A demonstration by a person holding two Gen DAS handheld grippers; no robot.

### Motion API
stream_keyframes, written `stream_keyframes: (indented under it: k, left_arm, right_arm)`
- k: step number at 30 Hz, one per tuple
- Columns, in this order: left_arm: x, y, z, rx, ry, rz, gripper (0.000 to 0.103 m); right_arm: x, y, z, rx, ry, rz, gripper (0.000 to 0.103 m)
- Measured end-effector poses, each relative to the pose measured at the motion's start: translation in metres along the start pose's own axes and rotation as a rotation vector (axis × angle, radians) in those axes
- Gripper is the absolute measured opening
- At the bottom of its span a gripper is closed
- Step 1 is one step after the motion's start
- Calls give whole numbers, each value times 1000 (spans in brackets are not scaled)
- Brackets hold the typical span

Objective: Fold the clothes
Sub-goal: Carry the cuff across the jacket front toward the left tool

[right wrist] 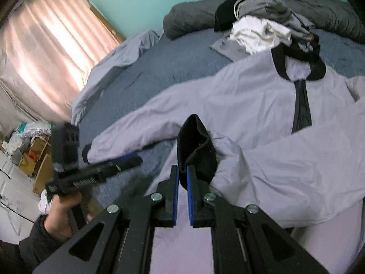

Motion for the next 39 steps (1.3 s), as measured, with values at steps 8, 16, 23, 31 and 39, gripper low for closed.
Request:
stream_keyframes:
  k: [8, 16, 23, 31, 39]
  left_arm:
    - [-7, -10, 2, -33, 22, 11, 63]
    - [-10, -20, 1, -58, 22, 19, 64]
    - [-27, -40, 10, -108, 69, 49, 64]
    - [-51, -66, 20, -167, 124, 72, 64]
    - [-70, -73, 22, -185, 147, 58, 64]
  right_arm:
    - [-16, -9, 22, -2, 89, 9, 28]
    - [20, -37, 19, -52, 19, 0, 42]
    - [77, -113, 14, -136, -84, 246, 46]
    - [155, -236, 16, -276, -144, 606, 47]
    - [143, -290, 14, -270, -85, 671, 47]
Point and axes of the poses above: each gripper's, at about its wrist camera, not at the fingertips, and x roughly against the way its jaws point, y to its left, z to its underside, the point moved 1 cm from there along -x, roughly the way its jaws point, and after that the axes turned 6 degrees about -x, right-handed, at the moved point
